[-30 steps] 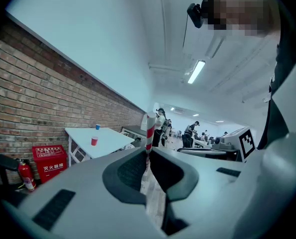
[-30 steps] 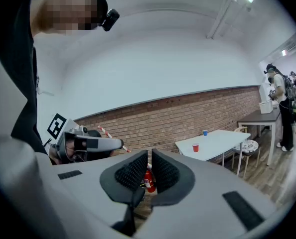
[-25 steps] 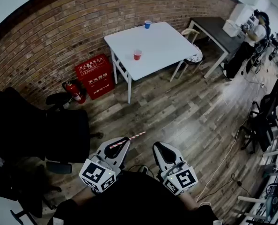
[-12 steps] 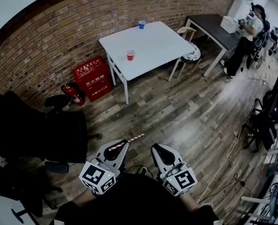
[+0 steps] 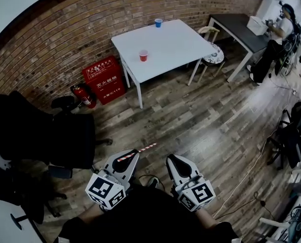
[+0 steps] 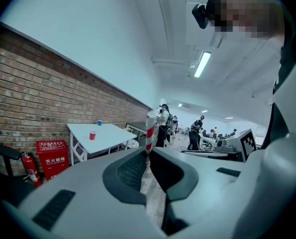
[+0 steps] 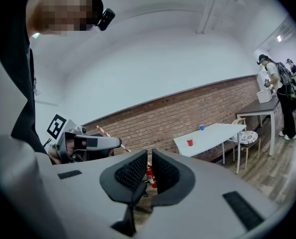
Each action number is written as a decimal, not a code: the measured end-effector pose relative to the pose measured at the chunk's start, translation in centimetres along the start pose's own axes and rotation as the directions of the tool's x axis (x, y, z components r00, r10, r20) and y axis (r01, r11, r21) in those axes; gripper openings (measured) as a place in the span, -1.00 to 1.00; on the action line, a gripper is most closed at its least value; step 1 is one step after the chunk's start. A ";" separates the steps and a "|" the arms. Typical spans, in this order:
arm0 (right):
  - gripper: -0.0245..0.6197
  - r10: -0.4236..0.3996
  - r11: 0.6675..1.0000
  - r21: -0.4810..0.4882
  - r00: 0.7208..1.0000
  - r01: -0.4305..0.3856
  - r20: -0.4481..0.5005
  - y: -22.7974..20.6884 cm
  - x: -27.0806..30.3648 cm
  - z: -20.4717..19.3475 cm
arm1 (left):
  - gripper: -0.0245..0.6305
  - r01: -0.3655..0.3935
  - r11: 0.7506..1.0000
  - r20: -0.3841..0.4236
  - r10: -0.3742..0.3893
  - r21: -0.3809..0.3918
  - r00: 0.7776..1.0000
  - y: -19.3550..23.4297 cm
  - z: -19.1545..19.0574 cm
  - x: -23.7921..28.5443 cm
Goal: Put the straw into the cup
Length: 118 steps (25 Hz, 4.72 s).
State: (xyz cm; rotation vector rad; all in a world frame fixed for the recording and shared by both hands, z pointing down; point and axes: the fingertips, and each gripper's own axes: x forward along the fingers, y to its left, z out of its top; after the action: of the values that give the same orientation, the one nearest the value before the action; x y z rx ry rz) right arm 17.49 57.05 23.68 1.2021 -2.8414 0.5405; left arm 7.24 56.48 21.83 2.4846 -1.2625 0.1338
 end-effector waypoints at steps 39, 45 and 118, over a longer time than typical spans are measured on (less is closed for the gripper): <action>-0.77 -0.324 0.946 -0.012 0.935 0.325 -0.142 -11.2 26.8 4.9 | -0.81 0.284 0.953 -0.067 -0.292 -0.110 0.954 25.5 8.5 18.2; -0.77 -0.363 0.929 0.006 0.918 0.369 -0.160 -13.1 27.9 5.0 | -0.81 0.305 0.942 -0.079 -0.318 -0.141 0.945 26.8 8.0 20.5; -0.77 0.127 0.989 -0.028 0.937 -0.144 -0.324 -36.8 57.8 15.2 | -0.81 -0.148 0.966 0.025 0.157 -0.211 0.987 47.5 19.8 44.9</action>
State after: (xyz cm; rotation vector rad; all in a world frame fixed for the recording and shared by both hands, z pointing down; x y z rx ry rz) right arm 4.35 -11.68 28.93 0.8239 -2.6505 0.6009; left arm -5.23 -10.52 26.61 2.2236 -1.4079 -0.0125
